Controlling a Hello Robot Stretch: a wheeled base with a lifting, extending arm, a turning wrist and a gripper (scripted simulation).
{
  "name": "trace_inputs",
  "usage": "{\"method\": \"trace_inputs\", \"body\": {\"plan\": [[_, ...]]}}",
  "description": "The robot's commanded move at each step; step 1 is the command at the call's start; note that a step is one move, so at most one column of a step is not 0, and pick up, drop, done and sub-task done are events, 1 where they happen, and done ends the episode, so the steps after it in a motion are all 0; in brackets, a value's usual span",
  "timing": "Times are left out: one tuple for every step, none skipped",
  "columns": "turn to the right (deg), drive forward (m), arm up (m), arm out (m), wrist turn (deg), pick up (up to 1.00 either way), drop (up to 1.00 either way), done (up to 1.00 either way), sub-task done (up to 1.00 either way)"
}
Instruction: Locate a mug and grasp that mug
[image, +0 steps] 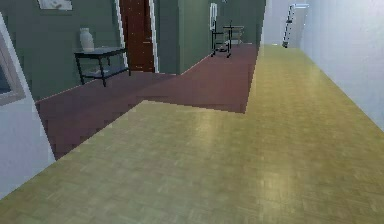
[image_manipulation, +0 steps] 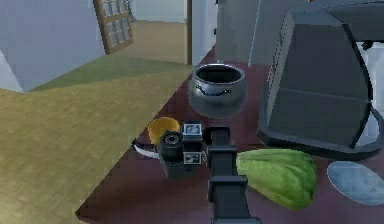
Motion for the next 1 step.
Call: {"method": "trace_inputs", "body": {"plan": [[0.0,0.0,0.1,0.0,0.0,0.0,0.0,0.0,0.0]]}}
